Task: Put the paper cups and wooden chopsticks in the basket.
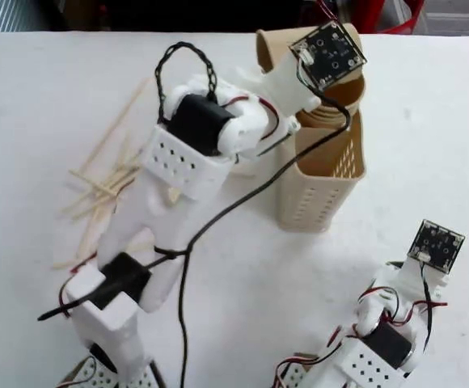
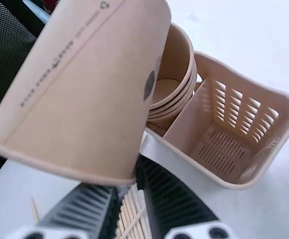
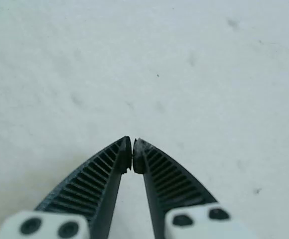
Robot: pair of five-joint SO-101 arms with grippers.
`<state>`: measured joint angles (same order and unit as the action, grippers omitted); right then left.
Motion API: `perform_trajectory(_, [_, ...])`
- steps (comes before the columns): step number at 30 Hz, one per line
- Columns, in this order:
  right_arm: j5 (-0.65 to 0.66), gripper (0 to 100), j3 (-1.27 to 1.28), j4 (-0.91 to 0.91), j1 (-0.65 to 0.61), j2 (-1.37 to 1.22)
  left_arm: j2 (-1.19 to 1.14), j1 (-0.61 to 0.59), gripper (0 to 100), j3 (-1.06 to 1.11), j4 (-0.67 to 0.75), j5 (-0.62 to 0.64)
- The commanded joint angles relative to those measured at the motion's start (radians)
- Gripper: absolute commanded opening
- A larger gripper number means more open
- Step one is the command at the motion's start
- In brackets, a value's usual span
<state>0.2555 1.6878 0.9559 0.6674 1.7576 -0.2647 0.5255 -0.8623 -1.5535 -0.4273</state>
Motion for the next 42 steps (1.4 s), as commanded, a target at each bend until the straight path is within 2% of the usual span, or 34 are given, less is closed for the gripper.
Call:
perform_trajectory(1, [0.012, 2.1, 0.006, -0.01, 0.007, -0.007, 0.03, -0.01, 3, -0.008, -0.009, -0.044])
perform_trajectory(6, [0.012, 2.1, 0.006, -0.01, 0.007, -0.007, 0.036, -0.027, 10, -0.009, -0.023, -0.052])
perform_trajectory(15, [0.012, 2.1, 0.006, -0.01, 0.007, -0.007, 0.038, -0.051, 10, -0.011, -0.003, -0.048])
perform_trajectory(22, [0.012, 2.1, 0.006, -0.01, 0.007, -0.007, 0.028, -0.05, 10, -0.008, 0.106, -0.043])
perform_trajectory(27, [0.012, 2.1, 0.006, -0.01, 0.007, -0.007, 0.028, -0.05, 10, -0.008, 0.204, 0.014])
perform_trajectory(42, [0.012, 2.1, 0.006, -0.01, 0.007, -0.007, 0.03, -0.042, 10, -0.009, 0.295, 0.021])
